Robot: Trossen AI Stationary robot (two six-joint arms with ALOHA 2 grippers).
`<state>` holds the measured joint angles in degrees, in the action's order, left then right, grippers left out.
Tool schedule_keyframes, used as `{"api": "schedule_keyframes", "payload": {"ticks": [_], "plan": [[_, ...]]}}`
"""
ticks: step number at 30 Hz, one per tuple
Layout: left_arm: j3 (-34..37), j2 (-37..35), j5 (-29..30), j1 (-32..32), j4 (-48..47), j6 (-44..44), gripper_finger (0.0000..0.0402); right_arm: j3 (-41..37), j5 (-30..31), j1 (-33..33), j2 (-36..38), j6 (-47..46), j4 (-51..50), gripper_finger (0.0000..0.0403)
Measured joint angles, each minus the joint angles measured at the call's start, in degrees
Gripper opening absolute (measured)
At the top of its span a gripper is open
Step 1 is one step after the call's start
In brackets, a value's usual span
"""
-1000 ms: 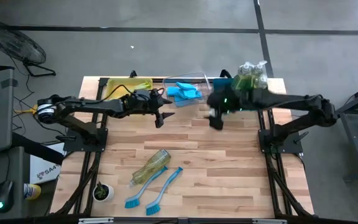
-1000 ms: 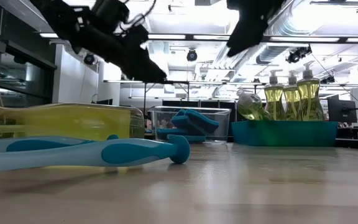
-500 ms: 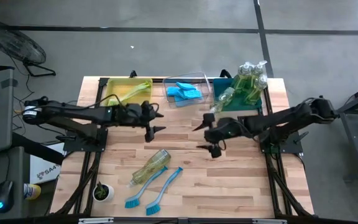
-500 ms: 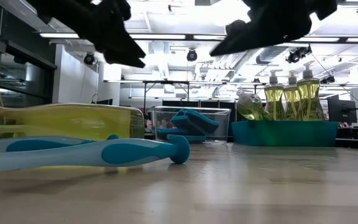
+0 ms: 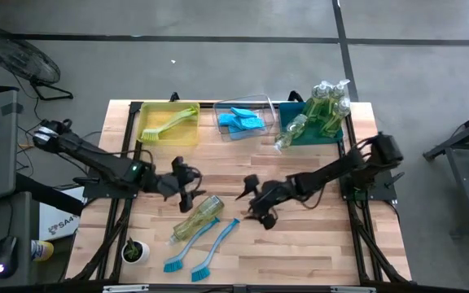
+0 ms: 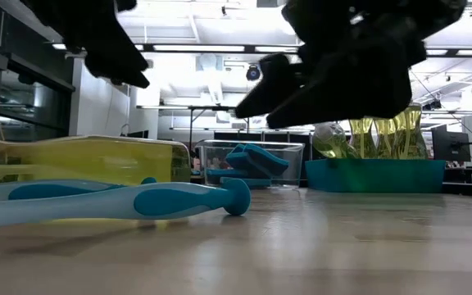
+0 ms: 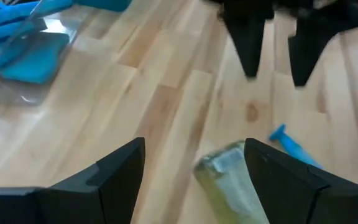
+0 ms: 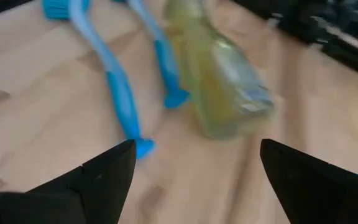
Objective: Pick & Place Kitchen Sink Supplies
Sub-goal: Put the right blue dish brush into the yellow bin
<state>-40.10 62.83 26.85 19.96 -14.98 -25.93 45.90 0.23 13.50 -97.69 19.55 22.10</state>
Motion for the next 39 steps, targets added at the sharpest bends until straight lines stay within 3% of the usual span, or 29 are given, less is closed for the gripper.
{"api": "schedule_keyframes", "payload": {"ticks": [5,13,21,29,39], "plan": [[0.0,0.0,5.23,7.29,-1.27,-6.09,0.0268,8.59,-5.87,1.26,-7.51,0.05,-6.83,0.0336],[0.0,0.0,14.49,15.75,-2.1,-11.57,0.0268,17.96,-7.54,1.58,-13.34,1.97,-17.28,0.0336],[0.0,0.0,19.29,20.26,-2.07,-13.38,0.0268,18.3,-9.01,1.53,-15.65,1.51,-17.01,0.033],[0.0,0.0,21.35,20.97,-1.96,-13.63,0.0268,18.3,-11.8,1.51,-17.5,1.19,-14.67,0.0283],[0.0,0.02,21.32,20.97,-1.95,-14.45,0.0268,18.28,-10.93,1.51,-17.76,2.06,-13.87,0.0231]]}}
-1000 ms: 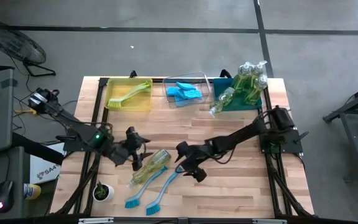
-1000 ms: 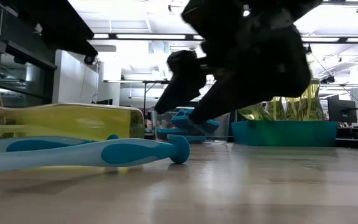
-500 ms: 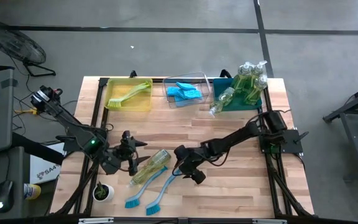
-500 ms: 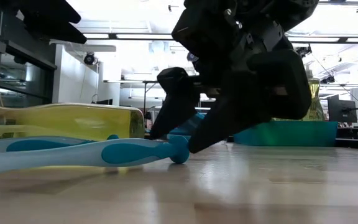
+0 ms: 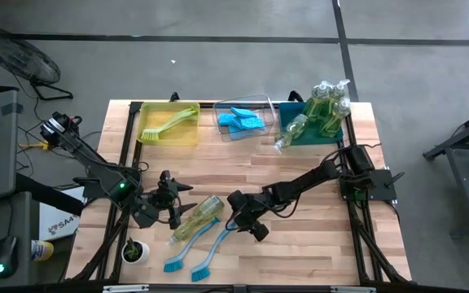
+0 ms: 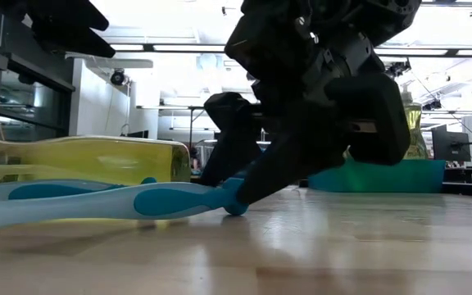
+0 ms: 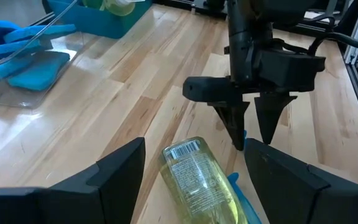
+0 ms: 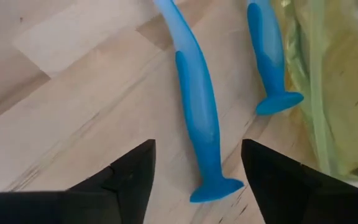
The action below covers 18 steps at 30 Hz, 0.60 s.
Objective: Pick & Place Kitchen Sink Supplies
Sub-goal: Put the right blue dish brush into the yellow bin
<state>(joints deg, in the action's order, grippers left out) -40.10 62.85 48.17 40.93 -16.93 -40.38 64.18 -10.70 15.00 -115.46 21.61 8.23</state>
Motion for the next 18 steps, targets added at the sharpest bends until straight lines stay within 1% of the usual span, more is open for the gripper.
{"api": "schedule_keyframes", "payload": {"ticks": [10,16,18], "plan": [[0.0,0.0,0.23,0.0,0.02,-0.44,0.0268,0.0,0.85,-0.02,-0.56,1.99,1.1,0.0193],[0.0,0.02,0.25,0.0,0.04,-0.46,0.0268,0.0,-2.7,-0.78,-2.73,0.55,3.64,0.0174],[0.0,0.02,0.25,0.0,0.04,-0.47,0.0268,0.0,-2.71,-1.07,-2.73,0.09,3.58,0.0163]]}}
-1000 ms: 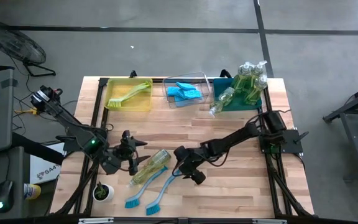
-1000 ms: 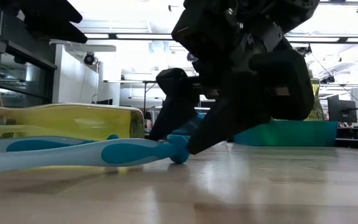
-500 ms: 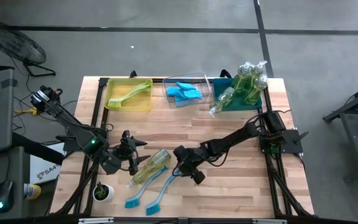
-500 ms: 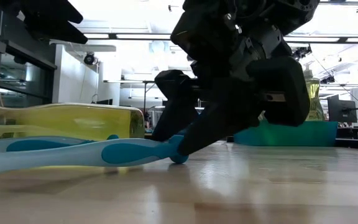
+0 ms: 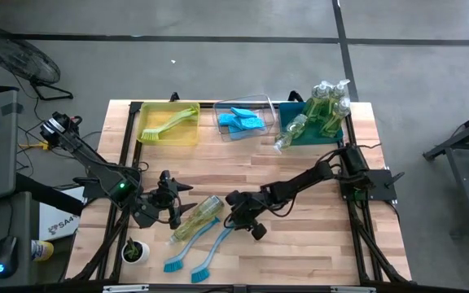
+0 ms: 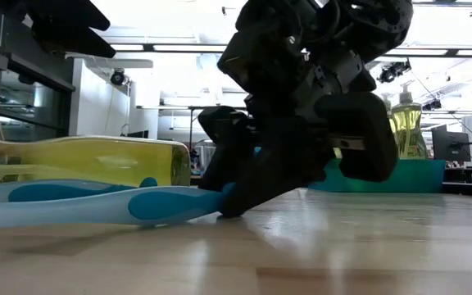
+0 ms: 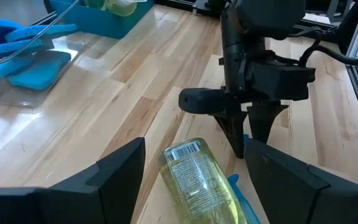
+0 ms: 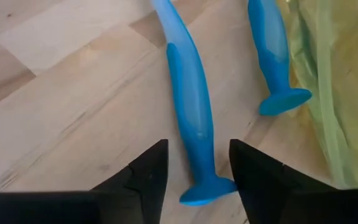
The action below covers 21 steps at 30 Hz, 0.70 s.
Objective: Pick & Place Kitchen Sink Supplies
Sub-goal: Put the right blue dish brush into the yellow bin
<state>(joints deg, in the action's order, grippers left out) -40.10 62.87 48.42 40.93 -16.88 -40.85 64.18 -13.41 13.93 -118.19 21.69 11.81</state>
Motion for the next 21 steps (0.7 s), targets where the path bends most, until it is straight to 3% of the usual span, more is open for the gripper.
{"api": "schedule_keyframes", "payload": {"ticks": [11,21], "plan": [[0.0,0.0,0.03,0.0,-0.02,-0.15,0.0268,0.0,0.39,-0.11,0.0,-0.58,-0.28,0.0033],[0.0,0.0,0.11,-0.02,0.11,-0.19,0.0268,0.02,3.59,0.18,2.8,-4.27,-7.17,0.003]]}}
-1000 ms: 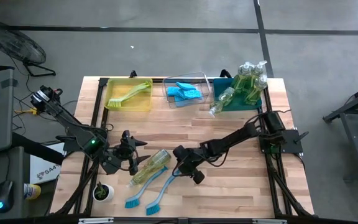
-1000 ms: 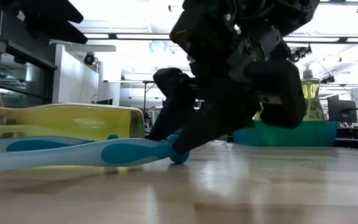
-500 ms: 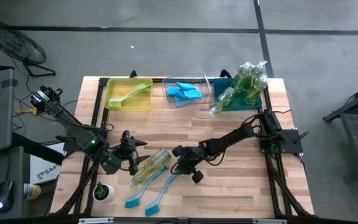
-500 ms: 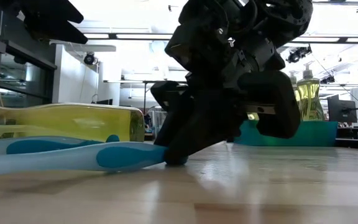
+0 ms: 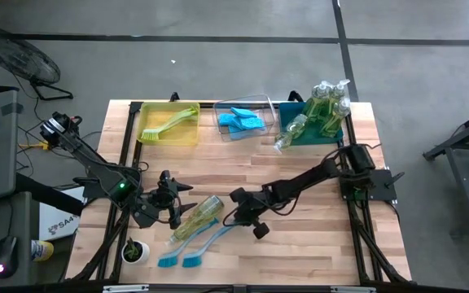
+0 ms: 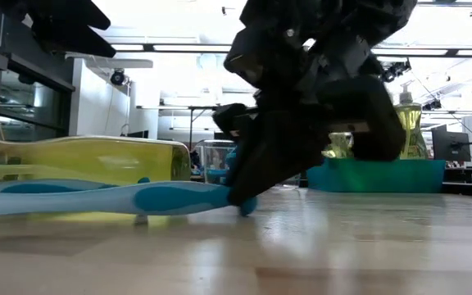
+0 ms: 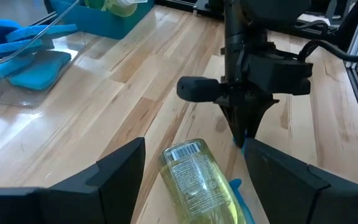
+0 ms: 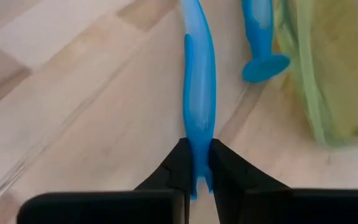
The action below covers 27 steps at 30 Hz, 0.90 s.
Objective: Pick & Place Kitchen Sink Supplies
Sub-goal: Put the right blue dish brush into the yellow bin
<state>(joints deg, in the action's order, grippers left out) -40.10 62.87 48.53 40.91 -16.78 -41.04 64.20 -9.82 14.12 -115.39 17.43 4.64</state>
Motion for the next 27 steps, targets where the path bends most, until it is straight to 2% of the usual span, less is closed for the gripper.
{"api": "schedule_keyframes", "payload": {"ticks": [5,17,22,27], "plan": [[0.0,0.0,0.02,0.0,0.24,-0.24,0.0268,-0.07,1.26,1.37,3.79,-0.68,-7.64,0.003],[0.0,0.0,1.64,0.0,0.18,-0.24,0.0268,-0.7,18.55,7.27,16.53,-6.28,-29.19,0.003],[0.0,0.02,2.35,-0.01,0.19,-0.24,0.0268,-8.03,25.17,9.25,26.2,-10.11,-27.53,0.003],[0.0,0.91,4.37,-0.02,0.28,-0.24,0.0268,-20.47,31.73,11.09,38.73,-14.42,-15.1,0.003]]}}
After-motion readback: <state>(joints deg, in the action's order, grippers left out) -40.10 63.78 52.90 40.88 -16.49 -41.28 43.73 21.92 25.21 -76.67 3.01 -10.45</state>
